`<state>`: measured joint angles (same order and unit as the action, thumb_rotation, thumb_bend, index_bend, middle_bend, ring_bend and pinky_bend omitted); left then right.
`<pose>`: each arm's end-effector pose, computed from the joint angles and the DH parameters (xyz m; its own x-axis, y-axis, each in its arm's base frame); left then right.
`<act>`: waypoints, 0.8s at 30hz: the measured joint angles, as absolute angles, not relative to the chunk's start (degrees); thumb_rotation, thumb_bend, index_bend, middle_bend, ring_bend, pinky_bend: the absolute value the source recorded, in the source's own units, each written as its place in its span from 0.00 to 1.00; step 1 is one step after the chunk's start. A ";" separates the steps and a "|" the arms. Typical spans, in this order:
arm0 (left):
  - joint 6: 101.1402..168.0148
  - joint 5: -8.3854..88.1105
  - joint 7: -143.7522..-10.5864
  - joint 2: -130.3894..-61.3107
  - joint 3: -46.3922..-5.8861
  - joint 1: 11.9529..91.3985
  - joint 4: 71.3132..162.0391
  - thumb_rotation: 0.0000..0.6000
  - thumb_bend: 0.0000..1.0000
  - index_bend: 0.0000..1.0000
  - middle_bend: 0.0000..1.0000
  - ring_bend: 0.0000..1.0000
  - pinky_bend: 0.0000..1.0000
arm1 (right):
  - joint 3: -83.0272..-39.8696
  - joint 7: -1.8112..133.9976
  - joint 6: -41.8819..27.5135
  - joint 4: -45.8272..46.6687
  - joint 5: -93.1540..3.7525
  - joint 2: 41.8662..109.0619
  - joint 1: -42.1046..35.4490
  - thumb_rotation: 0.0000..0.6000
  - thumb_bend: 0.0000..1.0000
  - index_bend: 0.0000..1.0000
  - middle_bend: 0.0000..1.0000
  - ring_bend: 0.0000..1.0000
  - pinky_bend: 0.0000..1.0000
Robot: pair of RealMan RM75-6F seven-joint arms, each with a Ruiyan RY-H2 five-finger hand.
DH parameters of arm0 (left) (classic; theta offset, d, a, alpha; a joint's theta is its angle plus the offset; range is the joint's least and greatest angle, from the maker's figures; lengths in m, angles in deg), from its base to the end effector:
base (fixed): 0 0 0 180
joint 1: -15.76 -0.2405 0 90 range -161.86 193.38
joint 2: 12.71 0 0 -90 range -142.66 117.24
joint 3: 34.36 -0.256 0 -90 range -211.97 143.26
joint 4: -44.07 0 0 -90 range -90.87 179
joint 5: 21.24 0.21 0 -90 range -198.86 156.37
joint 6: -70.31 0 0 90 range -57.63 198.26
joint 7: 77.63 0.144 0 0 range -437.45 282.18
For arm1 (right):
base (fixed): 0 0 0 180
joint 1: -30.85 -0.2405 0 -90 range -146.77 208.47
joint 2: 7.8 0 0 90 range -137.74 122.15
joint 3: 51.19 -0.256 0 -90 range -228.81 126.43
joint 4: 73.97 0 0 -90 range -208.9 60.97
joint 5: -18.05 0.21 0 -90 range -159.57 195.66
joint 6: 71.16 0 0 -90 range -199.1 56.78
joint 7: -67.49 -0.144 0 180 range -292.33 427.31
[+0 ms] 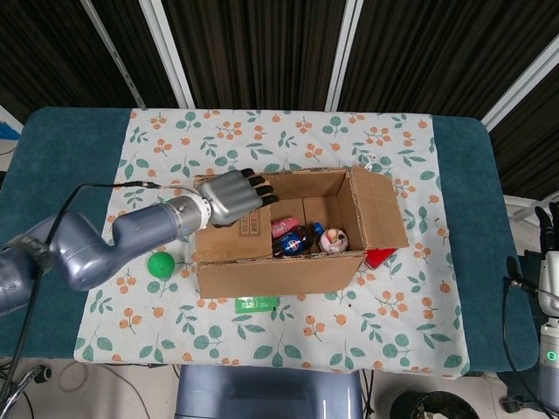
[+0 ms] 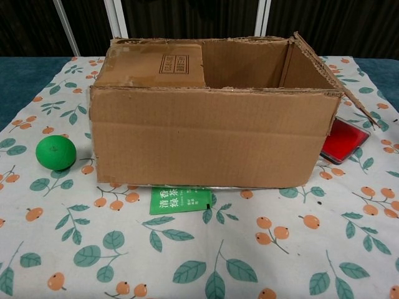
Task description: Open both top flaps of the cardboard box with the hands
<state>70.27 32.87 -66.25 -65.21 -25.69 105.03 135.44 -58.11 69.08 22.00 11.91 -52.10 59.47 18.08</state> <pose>0.0480 0.4100 0.1136 0.8978 0.2634 0.3530 0.4166 -0.7677 -0.4870 -0.3201 -0.2347 0.1975 0.4383 0.2651 0.8589 -0.8985 0.1551 0.4106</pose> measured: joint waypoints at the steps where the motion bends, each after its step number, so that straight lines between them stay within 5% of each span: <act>1: 69.75 32.44 -67.55 -66.31 -27.34 106.96 133.90 1.00 1.00 0.02 0.08 0.00 0.09 | -58.25 69.02 21.82 11.86 -52.07 59.47 18.17 1.00 0.40 0.08 0.02 0.06 0.24; 12: 71.61 30.62 -78.45 -78.74 -41.13 119.54 124.48 1.00 1.00 0.14 0.22 0.09 0.19 | -59.73 68.18 20.23 11.04 -52.37 59.63 19.27 1.00 0.40 0.09 0.02 0.06 0.24; 24: 80.74 29.66 -79.91 -82.47 -44.90 121.30 124.06 1.00 1.00 0.19 0.28 0.14 0.24 | -60.82 67.89 19.10 10.98 -52.98 59.92 20.17 1.00 0.40 0.09 0.02 0.06 0.24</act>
<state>80.74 29.66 -79.91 -82.47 -44.90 121.30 124.06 -60.82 67.89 19.10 10.98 -52.98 59.92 20.17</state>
